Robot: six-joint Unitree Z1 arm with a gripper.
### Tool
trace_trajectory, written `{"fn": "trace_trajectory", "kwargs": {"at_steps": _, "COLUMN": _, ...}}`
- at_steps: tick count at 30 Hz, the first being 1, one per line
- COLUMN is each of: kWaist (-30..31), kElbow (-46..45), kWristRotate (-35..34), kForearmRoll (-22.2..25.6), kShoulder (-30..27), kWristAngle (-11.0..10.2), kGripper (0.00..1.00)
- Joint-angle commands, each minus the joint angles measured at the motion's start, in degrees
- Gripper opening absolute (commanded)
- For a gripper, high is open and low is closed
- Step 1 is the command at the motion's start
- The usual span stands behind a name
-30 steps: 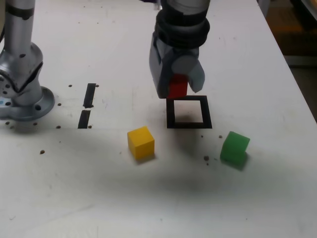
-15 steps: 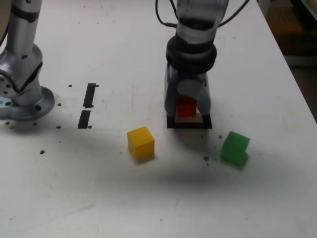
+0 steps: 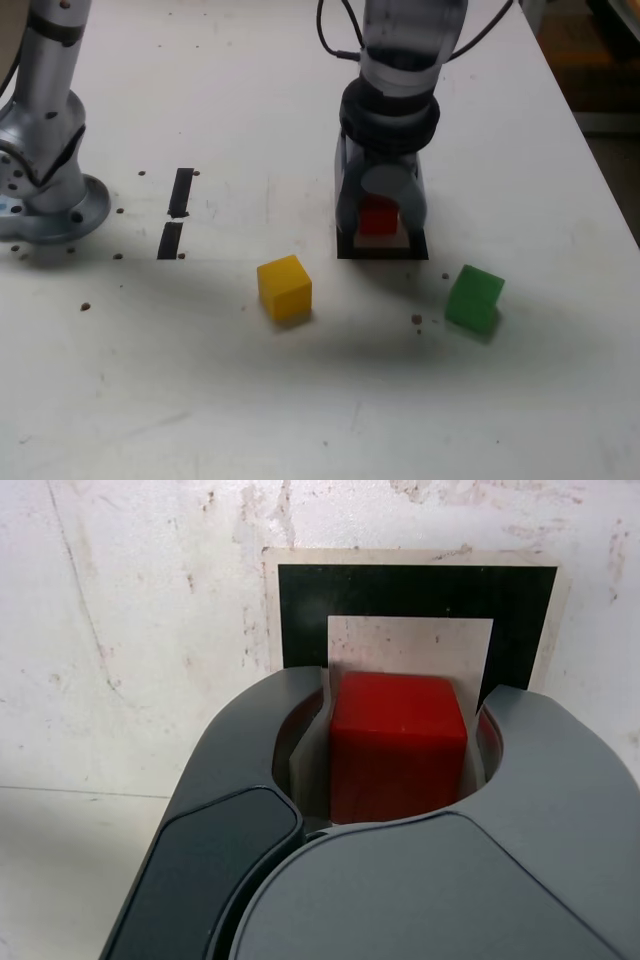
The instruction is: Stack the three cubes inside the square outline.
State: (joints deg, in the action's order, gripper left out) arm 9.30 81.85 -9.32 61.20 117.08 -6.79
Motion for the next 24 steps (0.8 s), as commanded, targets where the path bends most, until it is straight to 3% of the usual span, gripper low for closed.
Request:
{"fn": "trace_trajectory", "kwargs": {"at_steps": 1, "kWaist": -0.1, "kElbow": -0.1, "kWristRotate": 0.1, "kForearmRoll": -0.3, "kShoulder": 0.3, "kWristAngle": -0.1, "kGripper": 0.32}}
{"fn": "trace_trajectory", "kwargs": {"at_steps": 8, "kWaist": -0.3, "kElbow": -0.2, "kWristRotate": 0.1, "kForearmRoll": -0.2, "kShoulder": 0.7, "kWristAngle": -0.4, "kGripper": 0.75}}
{"fn": "trace_trajectory", "kwargs": {"at_steps": 11, "kWaist": -0.3, "kElbow": -0.2, "kWristRotate": 0.1, "kForearmRoll": 0.1, "kShoulder": 0.5, "kWristAngle": -0.6, "kGripper": 0.88}}
{"fn": "trace_trajectory", "kwargs": {"at_steps": 18, "kWaist": -0.2, "kElbow": 0.2, "kWristRotate": -0.5, "kForearmRoll": 2.3, "kShoulder": -4.3, "kWristAngle": -0.5, "kGripper": 0.99}}
{"fn": "trace_trajectory", "kwargs": {"at_steps": 24, "kWaist": 3.4, "kElbow": -1.8, "kWristRotate": -8.2, "kForearmRoll": 10.5, "kShoulder": -14.9, "kWristAngle": 2.1, "kGripper": 0.98}}
